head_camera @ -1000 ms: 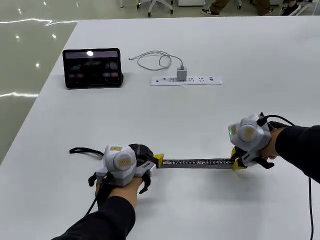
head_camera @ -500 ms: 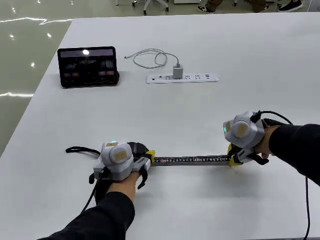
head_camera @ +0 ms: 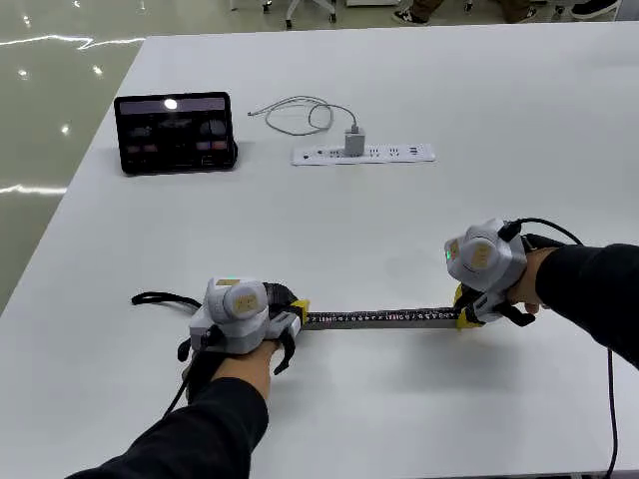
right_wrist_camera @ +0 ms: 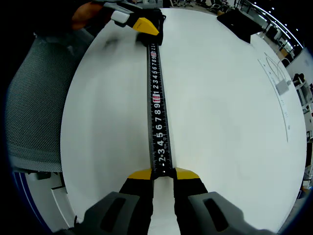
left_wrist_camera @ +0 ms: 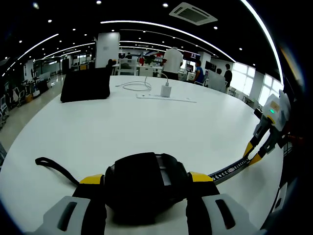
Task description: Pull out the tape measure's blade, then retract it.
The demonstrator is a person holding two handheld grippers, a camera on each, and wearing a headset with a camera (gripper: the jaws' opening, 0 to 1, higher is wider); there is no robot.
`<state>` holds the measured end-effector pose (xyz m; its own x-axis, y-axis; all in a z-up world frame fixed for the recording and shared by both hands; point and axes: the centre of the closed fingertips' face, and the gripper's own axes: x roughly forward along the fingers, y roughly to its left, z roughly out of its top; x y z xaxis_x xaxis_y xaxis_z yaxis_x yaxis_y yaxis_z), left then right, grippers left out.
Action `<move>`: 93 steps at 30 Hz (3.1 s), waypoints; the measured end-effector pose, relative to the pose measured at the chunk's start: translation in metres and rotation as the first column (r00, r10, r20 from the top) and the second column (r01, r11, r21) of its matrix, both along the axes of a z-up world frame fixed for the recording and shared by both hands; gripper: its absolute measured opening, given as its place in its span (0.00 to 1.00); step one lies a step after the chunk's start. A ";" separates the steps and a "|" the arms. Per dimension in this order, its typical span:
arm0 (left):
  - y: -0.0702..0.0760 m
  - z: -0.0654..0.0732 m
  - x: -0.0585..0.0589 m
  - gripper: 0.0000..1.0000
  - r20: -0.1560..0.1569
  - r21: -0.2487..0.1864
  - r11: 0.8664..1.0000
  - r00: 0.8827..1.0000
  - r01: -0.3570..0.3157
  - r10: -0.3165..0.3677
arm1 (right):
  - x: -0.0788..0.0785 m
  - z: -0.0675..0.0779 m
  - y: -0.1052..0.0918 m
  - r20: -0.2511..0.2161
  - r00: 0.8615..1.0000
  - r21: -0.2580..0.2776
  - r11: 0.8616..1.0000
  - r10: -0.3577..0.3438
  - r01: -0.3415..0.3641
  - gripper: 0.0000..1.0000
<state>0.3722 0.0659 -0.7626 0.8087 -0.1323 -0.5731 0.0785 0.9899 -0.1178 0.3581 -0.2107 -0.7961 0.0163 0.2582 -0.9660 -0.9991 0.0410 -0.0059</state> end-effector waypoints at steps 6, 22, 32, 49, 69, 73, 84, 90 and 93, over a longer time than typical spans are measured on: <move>-0.001 0.000 0.000 0.62 -0.004 -0.006 1.000 1.000 0.004 -0.004 | 0.000 0.000 -0.001 0.009 1.000 0.003 1.000 0.000 0.000 0.11; -0.001 0.000 -0.001 0.62 -0.012 -0.010 1.000 1.000 0.011 -0.011 | 0.001 0.000 0.003 0.002 0.998 0.008 0.998 -0.059 0.059 0.12; -0.001 -0.001 -0.001 0.62 -0.014 -0.012 1.000 1.000 0.014 -0.015 | 0.002 -0.001 0.008 0.004 0.999 0.025 0.998 -0.049 0.049 0.12; -0.001 -0.001 -0.001 0.62 -0.017 -0.013 1.000 1.000 0.015 -0.015 | 0.001 -0.001 0.019 0.004 0.999 0.041 0.998 -0.054 0.054 0.12; -0.001 -0.002 0.000 0.62 -0.023 -0.016 1.000 1.000 0.015 -0.015 | 0.000 0.000 0.033 0.005 1.000 0.059 0.998 -0.030 0.030 0.11; -0.001 -0.002 -0.001 0.62 -0.025 -0.018 1.000 1.000 0.013 -0.014 | 0.000 0.000 0.036 0.005 0.999 0.062 0.998 -0.034 0.033 0.11; -0.001 -0.002 -0.001 0.62 -0.032 -0.021 1.000 0.999 0.015 -0.016 | -0.002 0.001 0.051 0.006 0.999 0.082 0.996 -0.033 0.032 0.11; -0.001 -0.002 -0.001 0.62 -0.033 -0.022 1.000 0.999 0.015 -0.016 | -0.001 0.001 0.053 0.006 1.000 0.085 0.996 -0.029 0.029 0.11; -0.001 -0.002 -0.001 0.62 -0.035 -0.024 1.000 0.999 0.016 -0.016 | -0.001 0.001 0.054 0.005 1.000 0.085 0.996 -0.029 0.029 0.11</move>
